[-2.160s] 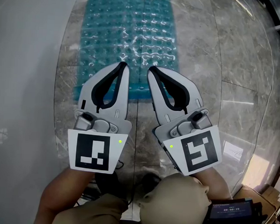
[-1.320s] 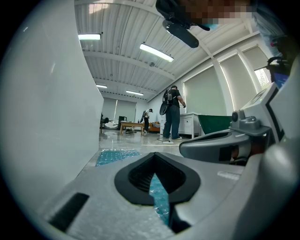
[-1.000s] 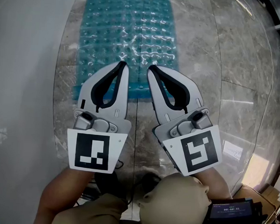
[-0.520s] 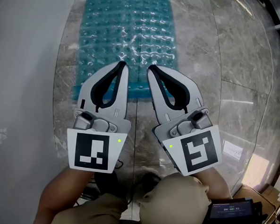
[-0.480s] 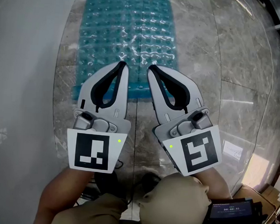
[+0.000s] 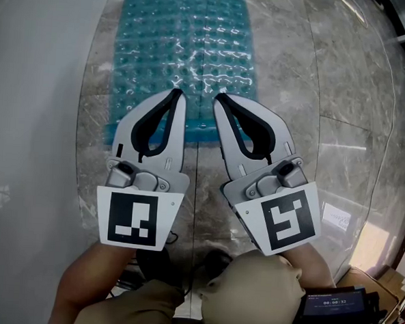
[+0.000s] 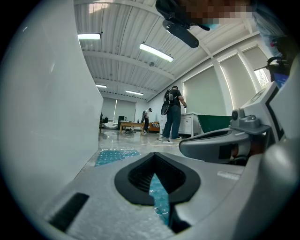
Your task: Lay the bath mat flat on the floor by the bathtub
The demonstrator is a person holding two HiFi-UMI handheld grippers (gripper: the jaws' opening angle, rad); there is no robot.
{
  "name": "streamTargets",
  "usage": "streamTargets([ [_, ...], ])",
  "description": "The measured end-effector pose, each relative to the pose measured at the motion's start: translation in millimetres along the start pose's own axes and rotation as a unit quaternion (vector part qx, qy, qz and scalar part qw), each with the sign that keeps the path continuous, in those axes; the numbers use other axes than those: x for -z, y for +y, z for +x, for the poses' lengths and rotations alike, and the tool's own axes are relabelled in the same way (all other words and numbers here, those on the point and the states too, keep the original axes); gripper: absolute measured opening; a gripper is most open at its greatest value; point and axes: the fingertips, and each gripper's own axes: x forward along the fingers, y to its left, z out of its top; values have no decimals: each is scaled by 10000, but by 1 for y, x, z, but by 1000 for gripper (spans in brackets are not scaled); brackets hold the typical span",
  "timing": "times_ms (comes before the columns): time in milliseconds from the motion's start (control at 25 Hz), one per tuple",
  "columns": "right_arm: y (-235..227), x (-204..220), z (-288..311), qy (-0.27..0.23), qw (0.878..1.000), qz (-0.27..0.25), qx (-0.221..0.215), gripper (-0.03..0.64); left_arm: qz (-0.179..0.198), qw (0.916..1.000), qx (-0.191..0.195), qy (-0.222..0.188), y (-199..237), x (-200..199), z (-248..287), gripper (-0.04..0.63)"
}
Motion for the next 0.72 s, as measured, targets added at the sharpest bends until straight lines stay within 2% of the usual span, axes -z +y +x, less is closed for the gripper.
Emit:
streamTargets([
  [720,-2,-3,-2,-51,10000,-15,38,6,3,10000,19,7,-2,1,1,8],
])
